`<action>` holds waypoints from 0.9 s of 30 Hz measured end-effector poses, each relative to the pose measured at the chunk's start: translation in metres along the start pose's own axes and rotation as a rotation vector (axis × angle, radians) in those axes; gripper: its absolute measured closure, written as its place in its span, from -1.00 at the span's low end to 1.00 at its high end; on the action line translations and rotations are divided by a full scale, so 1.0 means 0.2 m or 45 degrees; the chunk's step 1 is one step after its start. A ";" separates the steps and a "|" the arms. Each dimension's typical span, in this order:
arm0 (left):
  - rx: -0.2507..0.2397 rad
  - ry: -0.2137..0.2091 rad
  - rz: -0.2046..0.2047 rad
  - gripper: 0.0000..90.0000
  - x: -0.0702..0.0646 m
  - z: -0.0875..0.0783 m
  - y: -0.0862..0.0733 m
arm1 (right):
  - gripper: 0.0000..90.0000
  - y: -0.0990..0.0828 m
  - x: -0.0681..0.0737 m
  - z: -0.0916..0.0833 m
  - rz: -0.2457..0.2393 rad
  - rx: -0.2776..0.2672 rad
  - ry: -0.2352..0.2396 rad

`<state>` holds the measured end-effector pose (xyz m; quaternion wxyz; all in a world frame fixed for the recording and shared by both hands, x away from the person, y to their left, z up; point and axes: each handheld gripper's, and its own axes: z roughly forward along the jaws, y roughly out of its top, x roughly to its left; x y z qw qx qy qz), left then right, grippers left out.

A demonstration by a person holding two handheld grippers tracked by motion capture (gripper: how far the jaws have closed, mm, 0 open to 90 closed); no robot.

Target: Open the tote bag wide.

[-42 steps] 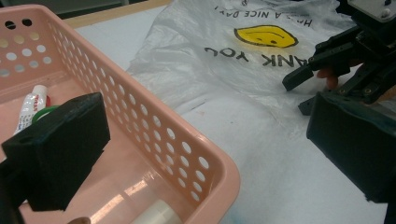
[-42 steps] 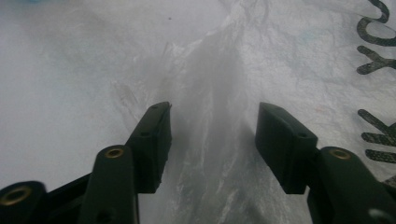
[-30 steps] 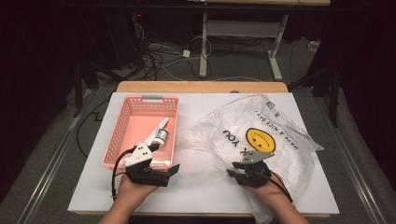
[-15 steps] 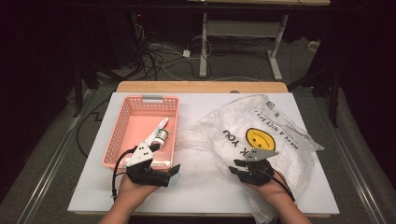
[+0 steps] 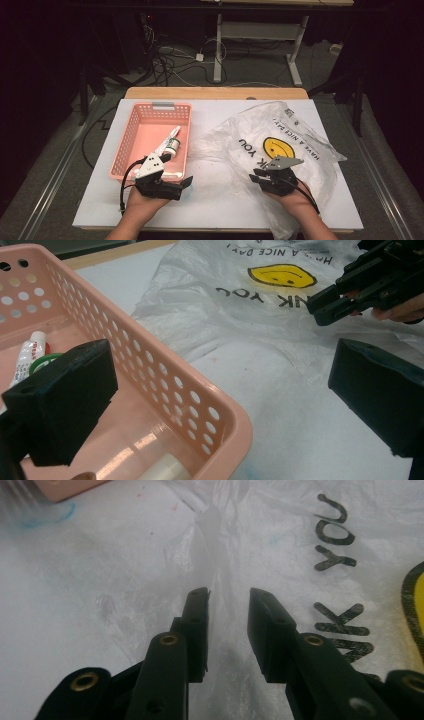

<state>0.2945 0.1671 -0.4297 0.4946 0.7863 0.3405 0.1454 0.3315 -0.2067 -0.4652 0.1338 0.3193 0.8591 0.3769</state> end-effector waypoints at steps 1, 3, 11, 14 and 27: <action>0.000 0.000 0.001 -1.00 0.00 0.00 0.00 | 0.57 0.00 0.01 0.01 -0.006 0.009 0.008; -0.001 0.000 0.003 -1.00 0.00 0.00 0.00 | 0.53 -0.01 0.03 0.03 -0.024 0.031 0.013; -0.007 -0.005 0.008 -1.00 -0.02 -0.01 0.01 | 0.47 -0.01 0.07 0.08 -0.073 0.086 0.001; -0.002 -0.010 0.009 -1.00 -0.02 -0.01 0.01 | 0.54 -0.01 0.07 0.09 -0.071 0.076 -0.009; -0.011 -0.038 0.022 -0.99 -0.05 0.00 0.02 | 1.00 -0.01 0.04 0.08 -0.010 0.041 -0.016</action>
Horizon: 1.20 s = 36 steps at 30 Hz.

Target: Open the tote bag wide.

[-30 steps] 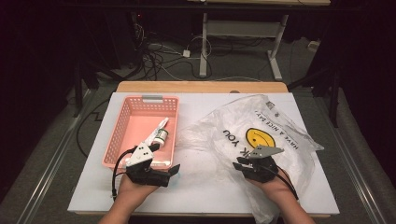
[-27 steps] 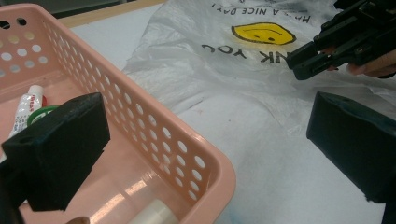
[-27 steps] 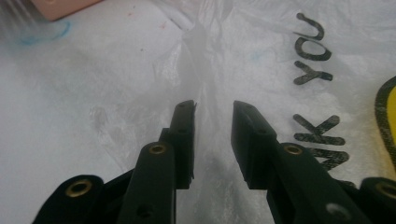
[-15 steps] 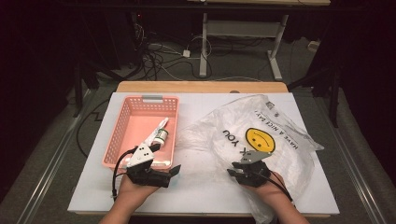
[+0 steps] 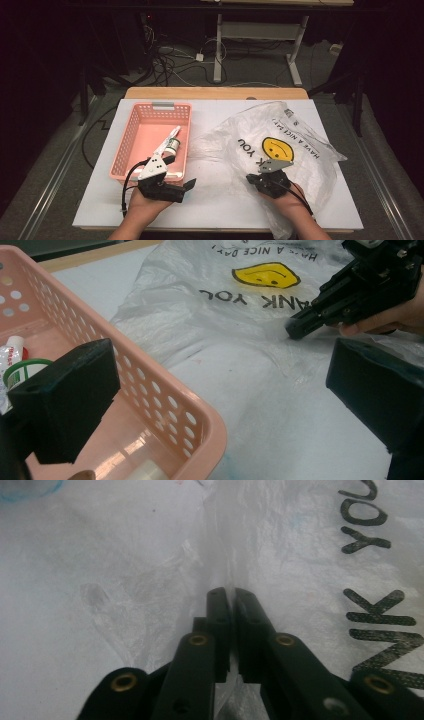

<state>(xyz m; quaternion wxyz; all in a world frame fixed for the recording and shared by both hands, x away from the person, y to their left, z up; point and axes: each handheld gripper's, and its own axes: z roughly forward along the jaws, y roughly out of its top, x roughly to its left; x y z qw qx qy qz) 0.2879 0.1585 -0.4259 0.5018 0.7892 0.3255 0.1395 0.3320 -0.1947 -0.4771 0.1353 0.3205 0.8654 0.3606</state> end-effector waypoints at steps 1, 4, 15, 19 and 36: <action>-0.006 -0.005 0.008 -0.97 -0.01 0.00 0.00 | 1.00 0.00 0.00 -0.01 0.002 -0.014 -0.003; -0.015 -0.027 0.024 -0.92 -0.03 0.00 0.01 | 1.00 0.01 0.00 -0.04 0.000 -0.059 -0.016; -0.022 -0.129 0.025 -0.60 -0.13 0.05 0.03 | 1.00 0.04 -0.02 -0.14 -0.008 -0.189 -0.039; 0.004 -0.195 0.038 -0.47 -0.20 0.11 0.02 | 1.00 0.04 -0.03 -0.17 -0.003 -0.222 -0.048; 0.386 -0.202 0.082 0.02 -0.32 0.66 -0.01 | 1.00 0.07 -0.07 -0.25 0.019 -0.324 -0.065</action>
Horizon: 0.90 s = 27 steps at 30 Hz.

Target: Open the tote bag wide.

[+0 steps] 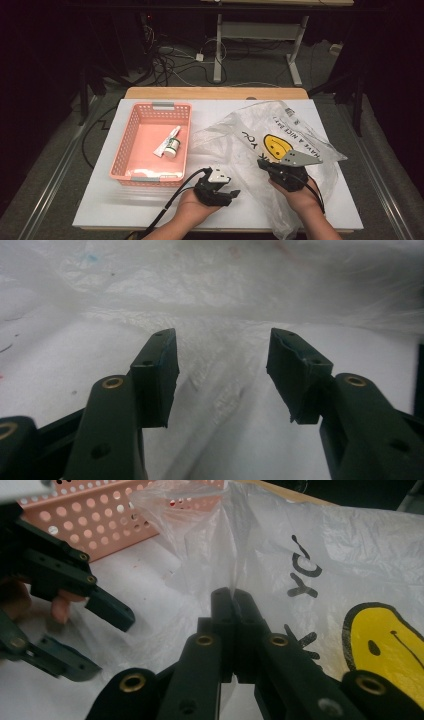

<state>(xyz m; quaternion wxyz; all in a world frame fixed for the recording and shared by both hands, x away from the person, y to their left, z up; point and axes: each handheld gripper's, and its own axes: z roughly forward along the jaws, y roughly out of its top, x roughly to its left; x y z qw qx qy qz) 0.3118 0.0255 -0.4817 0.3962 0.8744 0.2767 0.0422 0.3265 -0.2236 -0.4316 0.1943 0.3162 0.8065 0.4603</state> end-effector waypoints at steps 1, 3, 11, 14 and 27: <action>0.017 0.009 -0.007 0.07 0.00 0.02 0.01 | 1.00 0.00 0.00 -0.01 0.002 -0.006 -0.006; 0.036 0.032 -0.006 0.13 0.00 0.04 0.01 | 1.00 0.01 -0.01 -0.02 0.004 -0.021 -0.014; 0.041 0.044 0.035 0.97 -0.01 0.03 0.00 | 1.00 0.04 -0.06 -0.08 0.041 -0.096 -0.059; 0.027 0.065 0.033 0.97 0.01 0.00 0.00 | 1.00 0.06 -0.07 -0.12 0.049 -0.134 -0.077; 0.021 0.173 0.013 0.96 0.08 -0.02 -0.01 | 1.00 0.22 -0.09 -0.31 0.018 -0.307 -0.166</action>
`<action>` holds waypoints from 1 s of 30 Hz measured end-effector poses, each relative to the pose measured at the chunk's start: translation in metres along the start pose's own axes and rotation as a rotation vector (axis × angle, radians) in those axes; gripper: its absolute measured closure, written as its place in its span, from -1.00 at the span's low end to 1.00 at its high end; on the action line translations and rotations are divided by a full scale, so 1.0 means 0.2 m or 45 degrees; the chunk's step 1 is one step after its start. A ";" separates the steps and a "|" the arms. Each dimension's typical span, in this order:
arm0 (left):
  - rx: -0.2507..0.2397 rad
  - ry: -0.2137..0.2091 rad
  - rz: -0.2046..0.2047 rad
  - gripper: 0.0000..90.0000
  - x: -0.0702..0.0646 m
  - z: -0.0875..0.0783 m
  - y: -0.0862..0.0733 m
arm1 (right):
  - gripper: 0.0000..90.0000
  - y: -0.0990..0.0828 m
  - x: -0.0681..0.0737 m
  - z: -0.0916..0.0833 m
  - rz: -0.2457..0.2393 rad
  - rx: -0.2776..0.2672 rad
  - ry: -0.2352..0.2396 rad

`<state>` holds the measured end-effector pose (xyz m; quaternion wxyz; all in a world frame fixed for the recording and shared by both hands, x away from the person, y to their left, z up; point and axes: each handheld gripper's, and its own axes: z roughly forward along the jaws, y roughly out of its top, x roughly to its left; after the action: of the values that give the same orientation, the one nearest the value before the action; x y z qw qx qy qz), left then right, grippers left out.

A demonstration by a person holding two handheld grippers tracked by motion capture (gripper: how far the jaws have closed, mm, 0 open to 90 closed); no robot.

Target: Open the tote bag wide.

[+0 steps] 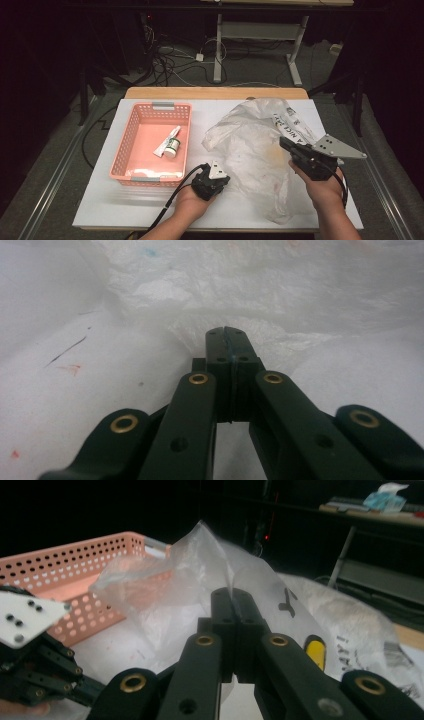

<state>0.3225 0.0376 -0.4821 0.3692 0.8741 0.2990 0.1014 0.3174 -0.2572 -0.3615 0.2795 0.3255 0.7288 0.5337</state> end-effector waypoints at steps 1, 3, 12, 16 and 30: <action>0.003 0.002 -0.003 0.96 0.00 0.00 0.00 | 1.00 0.01 0.00 -0.01 0.000 -0.012 -0.004; 0.004 0.019 -0.003 0.96 0.01 0.00 0.00 | 1.00 0.04 -0.01 -0.01 0.001 -0.030 -0.010; -0.035 0.006 -0.028 0.96 0.02 -0.01 0.00 | 1.00 0.03 -0.03 0.02 0.031 -0.073 -0.003; -0.087 -0.016 -0.047 0.96 0.01 -0.04 0.00 | 1.00 0.01 -0.04 0.03 0.036 -0.071 0.001; -0.301 -0.153 -0.065 -0.19 -0.05 -0.30 0.07 | 1.00 0.00 -0.05 0.03 0.045 -0.068 0.004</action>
<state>0.2972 0.0590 -0.4301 0.4894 0.8210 0.2845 0.0740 0.3278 -0.2625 -0.3625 0.2773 0.3298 0.7089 0.5584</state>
